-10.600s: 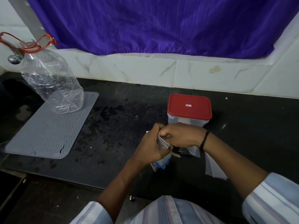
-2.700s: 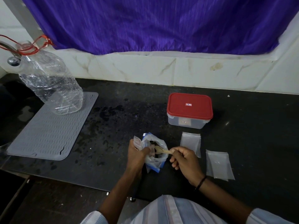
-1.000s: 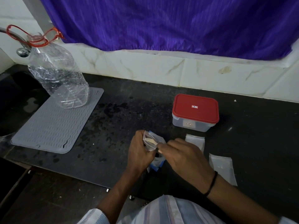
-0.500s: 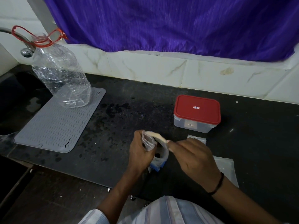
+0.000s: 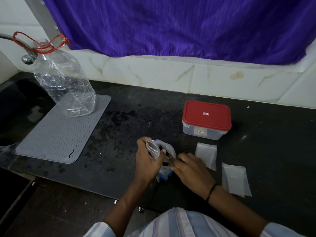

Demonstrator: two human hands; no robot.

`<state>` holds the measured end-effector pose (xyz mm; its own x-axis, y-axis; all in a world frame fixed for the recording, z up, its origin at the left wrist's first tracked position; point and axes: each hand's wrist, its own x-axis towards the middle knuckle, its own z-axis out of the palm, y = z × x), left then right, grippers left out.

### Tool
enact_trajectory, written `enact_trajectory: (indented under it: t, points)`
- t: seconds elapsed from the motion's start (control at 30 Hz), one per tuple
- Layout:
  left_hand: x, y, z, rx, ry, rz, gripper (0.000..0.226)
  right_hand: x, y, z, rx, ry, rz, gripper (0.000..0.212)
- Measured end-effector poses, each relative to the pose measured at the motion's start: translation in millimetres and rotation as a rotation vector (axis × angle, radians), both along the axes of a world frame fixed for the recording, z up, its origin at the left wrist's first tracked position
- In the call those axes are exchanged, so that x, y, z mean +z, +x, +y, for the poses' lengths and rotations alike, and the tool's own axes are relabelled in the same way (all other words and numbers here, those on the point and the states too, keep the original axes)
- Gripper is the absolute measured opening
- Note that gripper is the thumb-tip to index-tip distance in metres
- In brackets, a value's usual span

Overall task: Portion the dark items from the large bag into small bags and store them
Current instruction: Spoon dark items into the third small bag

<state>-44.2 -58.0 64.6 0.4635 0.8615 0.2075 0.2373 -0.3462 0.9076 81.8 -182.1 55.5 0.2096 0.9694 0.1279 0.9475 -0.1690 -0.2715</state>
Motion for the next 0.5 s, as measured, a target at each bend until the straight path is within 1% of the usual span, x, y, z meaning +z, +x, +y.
enact_trajectory:
  t: [0.03, 0.1, 0.2, 0.27, 0.3, 0.33, 0.4, 0.43, 0.5]
  points:
    - [1.0, 0.2, -0.4, -0.006, 0.004, -0.004, 0.046, 1.4, -1.8, -0.8, -0.038, 0.024, 0.042, 0.031]
    - [2.8, 1.4, -1.5, -0.007, 0.036, 0.007, 0.048, 9.6, -1.7, -3.0, -0.1, 0.138, 0.166, 0.038]
    - [10.8, 7.4, -4.8, -0.035, 0.107, 0.061, 0.05, 27.5, -0.5, -4.3, -0.069, 0.308, 0.368, 0.045]
    - [15.7, 13.7, -10.5, -0.069, 0.15, 0.104, 0.047, 39.5, -3.2, -0.1, -0.06, 0.332, 0.498, 0.044]
    - [16.8, 17.3, -13.5, -0.087, 0.195, 0.127, 0.049, 42.9, -4.8, 2.2, -0.08, 0.334, 0.549, 0.04]
    - [16.7, 20.9, -15.6, -0.103, 0.22, 0.139, 0.054, 44.3, -6.3, 3.9, -0.115, 0.352, 0.583, 0.031]
    - [19.9, 26.3, -19.9, -0.123, 0.173, 0.125, 0.058, 46.2, -6.3, 3.9, -0.213, 0.438, 0.649, 0.009]
    - [22.7, 27.8, -22.5, -0.134, 0.148, 0.12, 0.057, 47.6, -4.9, 2.2, -0.263, 0.469, 0.71, 0.002]
    - [23.9, 31.4, -26.9, -0.169, 0.109, 0.121, 0.059, 51.5, -3.3, -3.3, -0.337, 0.493, 0.88, 0.006]
